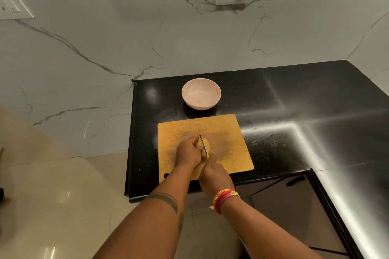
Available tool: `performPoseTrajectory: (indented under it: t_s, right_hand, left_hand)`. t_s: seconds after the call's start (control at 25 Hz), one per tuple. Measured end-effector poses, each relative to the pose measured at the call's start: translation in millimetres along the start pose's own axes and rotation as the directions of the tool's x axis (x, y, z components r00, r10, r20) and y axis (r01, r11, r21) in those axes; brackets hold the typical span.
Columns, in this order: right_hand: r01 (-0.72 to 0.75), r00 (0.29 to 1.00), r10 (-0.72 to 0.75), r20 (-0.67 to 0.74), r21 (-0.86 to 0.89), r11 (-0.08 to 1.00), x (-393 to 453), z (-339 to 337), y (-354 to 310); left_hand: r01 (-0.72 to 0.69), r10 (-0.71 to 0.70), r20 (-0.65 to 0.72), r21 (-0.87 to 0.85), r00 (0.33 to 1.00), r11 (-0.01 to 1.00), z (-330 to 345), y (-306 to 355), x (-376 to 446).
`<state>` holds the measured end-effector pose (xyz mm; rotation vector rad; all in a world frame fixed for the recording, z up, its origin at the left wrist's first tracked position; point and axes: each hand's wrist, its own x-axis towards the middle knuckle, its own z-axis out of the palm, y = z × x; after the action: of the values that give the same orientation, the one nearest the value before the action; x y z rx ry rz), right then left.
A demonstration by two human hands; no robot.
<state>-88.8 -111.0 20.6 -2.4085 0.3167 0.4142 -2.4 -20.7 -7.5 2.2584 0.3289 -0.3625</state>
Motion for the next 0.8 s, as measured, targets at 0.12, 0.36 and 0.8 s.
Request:
performPoseTrajectory:
  t_s: [0.12, 0.36, 0.8]
  right_hand:
    - [-0.017, 1.0, 0.017, -0.009, 0.005, 1.0, 2, 1, -2]
    - [-0.038, 0.999, 0.038, -0.01, -0.004, 0.999, 5, 4, -1]
    - [-0.061, 0.996, 0.062, 0.06, -0.014, 0.998, 28, 1, -10]
  left_hand:
    - [-0.001, 0.001, 0.001, -0.004, 1.0, 1.0, -2, 2, 0]
    - [0.015, -0.015, 0.01, -0.028, 1.0, 0.999, -4, 6, -2]
    - [0.019, -0.018, 0.019, -0.034, 1.0, 0.999, -8, 5, 2]
